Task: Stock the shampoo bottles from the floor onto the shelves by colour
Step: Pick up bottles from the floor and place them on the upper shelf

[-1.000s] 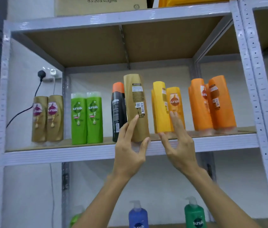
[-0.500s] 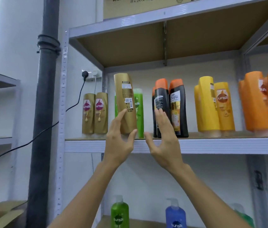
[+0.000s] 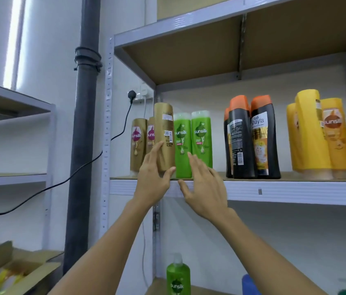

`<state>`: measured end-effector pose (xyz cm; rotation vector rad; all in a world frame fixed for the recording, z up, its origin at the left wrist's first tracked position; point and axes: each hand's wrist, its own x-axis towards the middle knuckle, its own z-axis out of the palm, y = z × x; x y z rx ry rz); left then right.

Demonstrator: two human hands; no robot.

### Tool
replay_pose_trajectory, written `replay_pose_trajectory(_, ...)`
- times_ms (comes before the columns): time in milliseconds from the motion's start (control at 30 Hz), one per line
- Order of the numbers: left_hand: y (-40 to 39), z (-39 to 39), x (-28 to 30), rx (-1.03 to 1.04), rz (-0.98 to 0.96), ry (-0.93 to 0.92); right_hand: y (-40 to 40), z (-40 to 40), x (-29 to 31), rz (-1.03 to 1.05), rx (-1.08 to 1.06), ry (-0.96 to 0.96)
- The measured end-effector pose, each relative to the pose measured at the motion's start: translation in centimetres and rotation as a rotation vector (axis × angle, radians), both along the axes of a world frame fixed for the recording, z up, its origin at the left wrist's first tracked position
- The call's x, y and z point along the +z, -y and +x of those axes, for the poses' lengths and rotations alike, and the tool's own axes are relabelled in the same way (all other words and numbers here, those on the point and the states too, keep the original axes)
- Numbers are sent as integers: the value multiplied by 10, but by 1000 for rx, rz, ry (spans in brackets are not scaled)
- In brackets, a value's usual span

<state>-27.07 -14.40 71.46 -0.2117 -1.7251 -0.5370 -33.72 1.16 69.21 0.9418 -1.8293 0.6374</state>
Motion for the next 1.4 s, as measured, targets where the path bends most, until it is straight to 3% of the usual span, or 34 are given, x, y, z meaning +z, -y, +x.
replay_pose_trajectory(133,19,-2,1,24,24,51,11,-2,1,-9,-81,-11)
replay_pose_trajectory(433,67,4,-1,177,73,94,50,12,7,158,-9,-37)
replay_pose_trajectory(1033,95,-2,-3,278,211,129,85,-5,-6,-33,-151,-122)
replay_pose_trajectory(1400,89,-6,1,312,294,162,93,-3,-9,-63,-119,-133)
